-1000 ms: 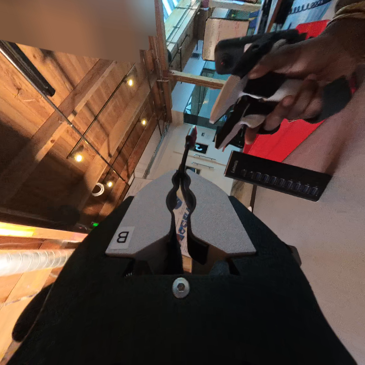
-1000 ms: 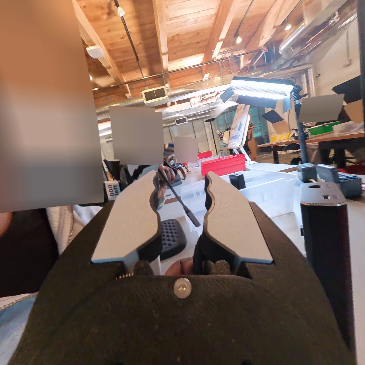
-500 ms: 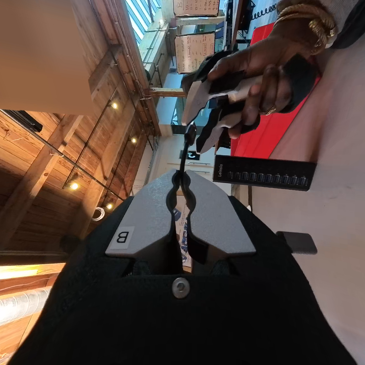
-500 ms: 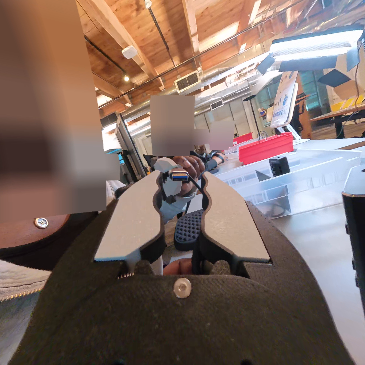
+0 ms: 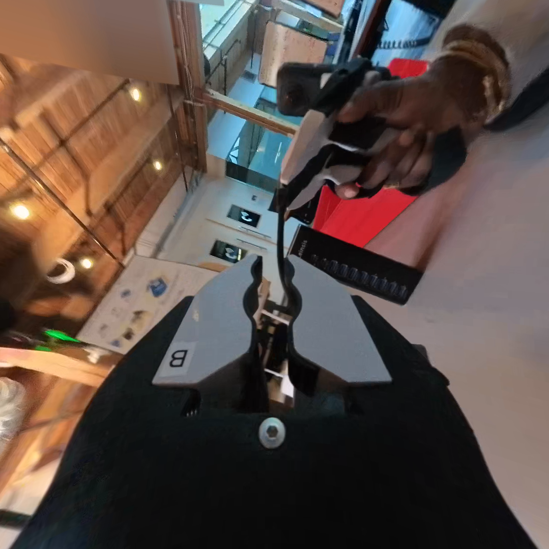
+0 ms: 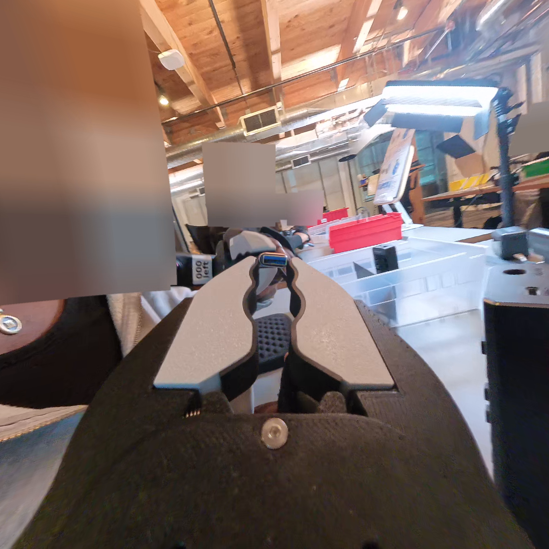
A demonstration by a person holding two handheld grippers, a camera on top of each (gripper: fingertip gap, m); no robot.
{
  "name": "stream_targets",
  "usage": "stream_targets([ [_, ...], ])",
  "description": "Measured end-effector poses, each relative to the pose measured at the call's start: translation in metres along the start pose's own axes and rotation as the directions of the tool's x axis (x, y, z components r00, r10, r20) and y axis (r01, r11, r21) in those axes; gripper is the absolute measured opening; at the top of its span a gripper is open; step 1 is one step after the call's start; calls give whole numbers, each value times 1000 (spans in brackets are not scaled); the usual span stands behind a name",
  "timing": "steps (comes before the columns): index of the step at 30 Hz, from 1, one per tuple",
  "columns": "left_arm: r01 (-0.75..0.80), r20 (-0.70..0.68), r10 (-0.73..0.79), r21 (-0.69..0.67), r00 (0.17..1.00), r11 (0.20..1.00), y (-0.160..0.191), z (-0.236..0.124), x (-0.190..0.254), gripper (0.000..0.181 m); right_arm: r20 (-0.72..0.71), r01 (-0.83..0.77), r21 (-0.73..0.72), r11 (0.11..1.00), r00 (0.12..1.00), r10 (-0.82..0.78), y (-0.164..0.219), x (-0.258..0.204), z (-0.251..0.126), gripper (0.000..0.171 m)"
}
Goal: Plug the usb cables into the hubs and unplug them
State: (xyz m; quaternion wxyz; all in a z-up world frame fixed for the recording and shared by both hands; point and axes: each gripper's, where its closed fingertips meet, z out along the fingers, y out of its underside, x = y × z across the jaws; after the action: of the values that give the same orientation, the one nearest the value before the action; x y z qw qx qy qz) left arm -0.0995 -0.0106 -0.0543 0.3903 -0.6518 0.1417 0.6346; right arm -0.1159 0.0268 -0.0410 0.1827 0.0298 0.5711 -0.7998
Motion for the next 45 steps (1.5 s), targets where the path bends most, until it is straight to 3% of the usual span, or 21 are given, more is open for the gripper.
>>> stream_targets([
  [2, 265, 40, -265, 18, 963, 964, 3, 0, -9, 32, -29, 56, 7, 998, 998, -56, -2, 1, 0, 17],
  [3, 422, 65, -425, 63, 903, 904, 0, -2, -16, 37, -51, 84, 14, 996, 995, -83, -3, 2, -1, 17],
  [4, 582, 58, -592, 126, 804, 803, -6, -5, -23, 41, -69, 109, 19, 994, 992, -108, -4, 4, -2, 17],
  [6, 819, -37, -839, 244, 542, 519, -22, -11, -31, 42, -97, 134, 31, 991, 987, -130, -7, 6, -3, 17],
  [8, 936, -231, -929, 271, 289, 223, -43, -14, -23, 38, -117, 150, 46, 988, 983, -144, -9, 8, -4, 17],
  [10, 986, -361, -931, 168, 59, -3, -56, -5, 0, 38, -125, 165, 61, 984, 980, -157, -9, 8, -3, 17],
  [12, 990, -387, -920, 88, -66, -108, -59, 9, 24, 39, -117, 178, 79, 981, 979, -168, -10, 4, -1, 17],
  [14, 984, -305, -944, 74, -130, -159, -47, 24, 37, 44, -68, 183, 102, 978, 982, -177, -10, -6, 2, 17],
  [17, 960, -303, -945, 207, -121, -189, -42, 26, 14, 45, 22, 163, 98, 982, 986, -166, -4, -20, 5, 17],
  [19, 952, -308, -946, 248, -100, -181, -39, 23, 0, 36, 41, 154, 79, 985, 987, -157, 1, -21, 7, 17],
  [24, 966, -320, -947, 233, -38, -117, -40, 19, 1, 10, 80, 130, 67, 989, 988, -135, 5, -25, 8, 17],
  [28, 969, -339, -940, 226, -17, -99, -39, 16, 2, 7, 105, 98, 34, 995, 989, -101, 9, -26, 9, 17],
  [34, 985, -302, -946, 157, 122, 77, -31, 8, 4, 7, 97, 101, 0, 995, 990, -100, 7, -21, 3, 29],
  [42, 985, -299, -940, 106, 163, 137, -26, 4, 9, 6, 90, 118, -53, 992, 990, -113, 17, -21, 8, 26],
  [45, 987, -321, -935, 102, 151, 125, -28, 4, 8, 6, 79, 140, -63, 988, 988, -135, 18, -20, 8, 17],
])
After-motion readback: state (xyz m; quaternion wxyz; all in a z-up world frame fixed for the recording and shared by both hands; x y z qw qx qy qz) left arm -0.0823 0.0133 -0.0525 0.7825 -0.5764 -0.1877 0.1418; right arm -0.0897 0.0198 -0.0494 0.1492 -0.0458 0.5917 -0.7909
